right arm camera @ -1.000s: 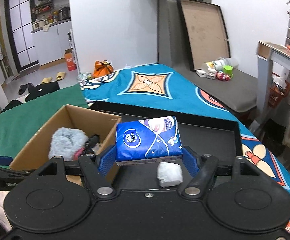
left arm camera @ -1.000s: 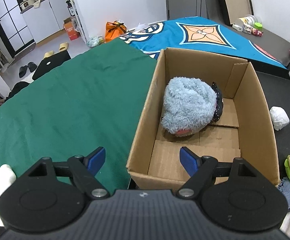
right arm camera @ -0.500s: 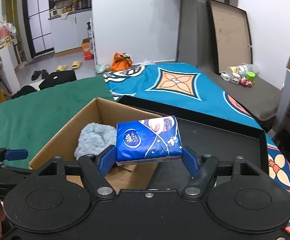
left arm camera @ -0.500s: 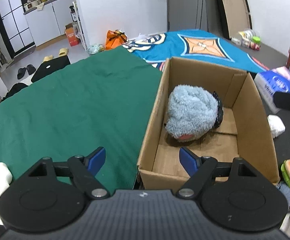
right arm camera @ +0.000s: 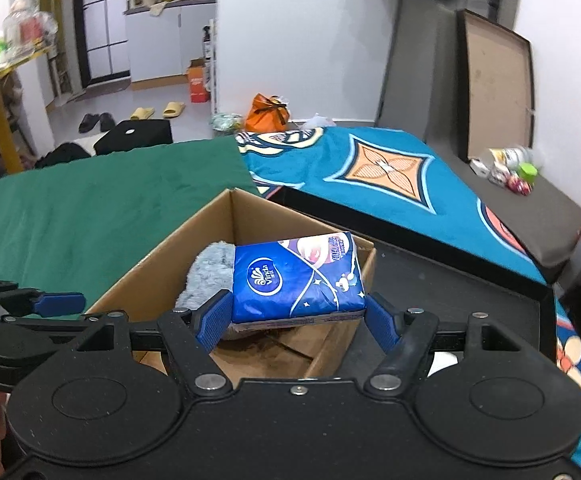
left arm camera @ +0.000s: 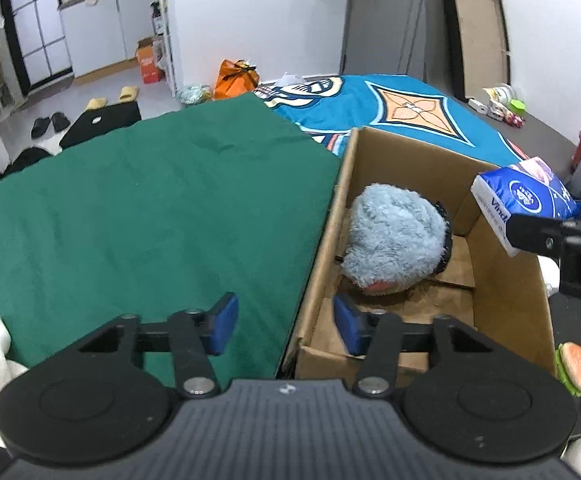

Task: Organize soft objects
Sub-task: 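Carry the tissue pack with the right gripper and release it into the box, then move the right gripper to the clear plastic bag and grasp it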

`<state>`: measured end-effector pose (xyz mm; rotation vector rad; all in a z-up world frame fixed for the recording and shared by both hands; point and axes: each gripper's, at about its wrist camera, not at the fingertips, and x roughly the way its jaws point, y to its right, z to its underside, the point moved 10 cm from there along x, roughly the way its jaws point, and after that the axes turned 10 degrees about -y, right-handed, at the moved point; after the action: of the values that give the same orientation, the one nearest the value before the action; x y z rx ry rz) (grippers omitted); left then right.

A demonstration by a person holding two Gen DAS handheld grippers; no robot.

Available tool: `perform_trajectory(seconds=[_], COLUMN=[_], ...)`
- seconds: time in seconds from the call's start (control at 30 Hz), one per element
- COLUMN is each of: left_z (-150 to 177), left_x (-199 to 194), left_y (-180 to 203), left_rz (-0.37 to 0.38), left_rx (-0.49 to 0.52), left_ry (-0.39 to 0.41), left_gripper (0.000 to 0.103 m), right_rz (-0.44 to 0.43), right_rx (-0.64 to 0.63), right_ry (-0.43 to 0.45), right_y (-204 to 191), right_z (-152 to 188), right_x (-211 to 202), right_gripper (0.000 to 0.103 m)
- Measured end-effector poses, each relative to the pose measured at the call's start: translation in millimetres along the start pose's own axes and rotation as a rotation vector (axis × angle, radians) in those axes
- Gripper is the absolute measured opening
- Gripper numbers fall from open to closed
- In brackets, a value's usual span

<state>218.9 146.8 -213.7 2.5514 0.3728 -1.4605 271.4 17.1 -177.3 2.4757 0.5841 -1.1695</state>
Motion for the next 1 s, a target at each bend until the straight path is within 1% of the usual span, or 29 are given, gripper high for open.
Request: perform_trajectory(seconds=[0.03, 0.07, 0.13, 0.2, 0.23, 0.3, 0.4, 0.47, 0.63, 0.77, 0.97, 1.0], left_z=[0.1, 0.5, 1.6, 2.3, 3.1, 3.8, 4.6, 3.6, 1.7, 3.0, 4.4, 5.0], left_x=[0.5, 1.3, 0.8, -0.3, -0.3, -0.6, -1.8, -2.4, -4.3, -4.7, -8.0, -9.2], left_y=[-2.0, -3.0, -3.7, -2.9, -1.3, -2.4, -2.2, -1.5, 4.9, 7.7, 9.3, 7.9], left_rz=[0.014, 0.035, 0.063, 0.075, 0.078, 0.081, 0.087, 0.070, 0.055, 0.002, -0.024, -0.027], left_rx=[-0.009, -0.020, -0.026, -0.021, -0.020, -0.025, -0.030, -0.020, -0.001, 0.033, 0.046, 0.046], left_ry=[-0.005, -0.012, -0.015, -0.015, -0.016, -0.019, -0.023, -0.024, -0.029, -0.020, -0.026, -0.026], left_gripper=[0.038, 0.035, 0.027, 0.022, 0.021, 0.020, 0.021, 0.021, 0.021, 0.023, 0.025, 0.026], right_rz=[0.001, 0.002, 0.002, 0.013, 0.036, 0.073, 0.058, 0.056, 0.046, 0.038, 0.021, 0.021], right_rx=[-0.009, -0.013, -0.021, -0.039, -0.052, -0.069, -0.041, -0.019, 0.025, 0.048, 0.085, 0.094], right_ry=[0.003, 0.005, 0.010, 0.013, 0.009, 0.001, -0.002, -0.004, -0.022, -0.032, -0.043, -0.045], right_y=[-2.2, -3.4, -5.5, -5.9, -5.5, -3.0, 2.2, 8.5, 24.0, 30.8, 37.2, 39.0], right_z=[-2.4, -4.5, -8.9, -11.6, -11.4, -8.9, -2.1, 3.9, 18.2, 28.8, 46.8, 50.4], right_x=[-0.1, -0.1, 0.5, 3.1, 4.7, 5.8, 2.7, -0.9, -6.5, -12.1, -18.3, -19.3], right_gripper=[0.070, 0.070, 0.071, 0.074, 0.076, 0.077, 0.080, 0.081, 0.081, 0.082, 0.084, 0.084])
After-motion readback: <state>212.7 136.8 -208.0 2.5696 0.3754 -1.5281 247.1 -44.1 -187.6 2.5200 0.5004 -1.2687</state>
